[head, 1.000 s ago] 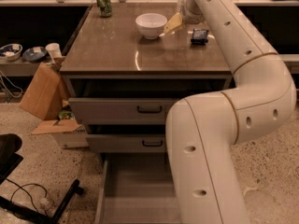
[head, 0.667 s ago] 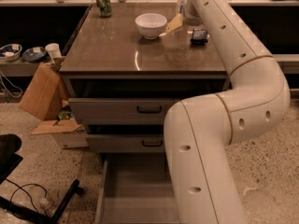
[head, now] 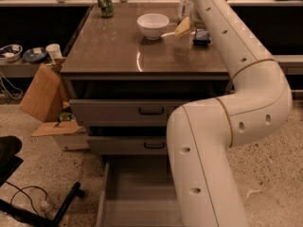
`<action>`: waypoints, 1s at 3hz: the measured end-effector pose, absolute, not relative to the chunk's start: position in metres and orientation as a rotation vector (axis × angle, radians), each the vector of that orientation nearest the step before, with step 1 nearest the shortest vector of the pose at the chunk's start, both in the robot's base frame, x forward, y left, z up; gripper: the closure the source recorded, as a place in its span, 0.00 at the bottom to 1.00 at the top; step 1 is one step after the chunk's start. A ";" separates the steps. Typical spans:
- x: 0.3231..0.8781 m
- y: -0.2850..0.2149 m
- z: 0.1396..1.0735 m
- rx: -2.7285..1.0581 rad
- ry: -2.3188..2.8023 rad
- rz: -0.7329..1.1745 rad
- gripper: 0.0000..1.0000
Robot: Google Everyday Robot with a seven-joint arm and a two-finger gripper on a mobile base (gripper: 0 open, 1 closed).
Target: Place rxbar blueberry into bottom drawer
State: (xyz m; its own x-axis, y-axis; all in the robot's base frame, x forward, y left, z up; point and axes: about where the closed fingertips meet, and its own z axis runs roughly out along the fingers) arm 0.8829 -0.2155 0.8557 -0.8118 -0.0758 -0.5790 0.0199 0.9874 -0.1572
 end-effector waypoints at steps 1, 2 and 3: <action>0.882 -0.226 0.846 0.019 2.517 -0.193 0.00; 0.886 -0.230 0.841 0.062 2.503 -0.154 0.00; 0.894 -0.227 0.842 0.076 2.471 -0.126 0.00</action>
Offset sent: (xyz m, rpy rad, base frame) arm 0.1165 -0.0486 0.0400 0.1065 -0.0344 -0.0839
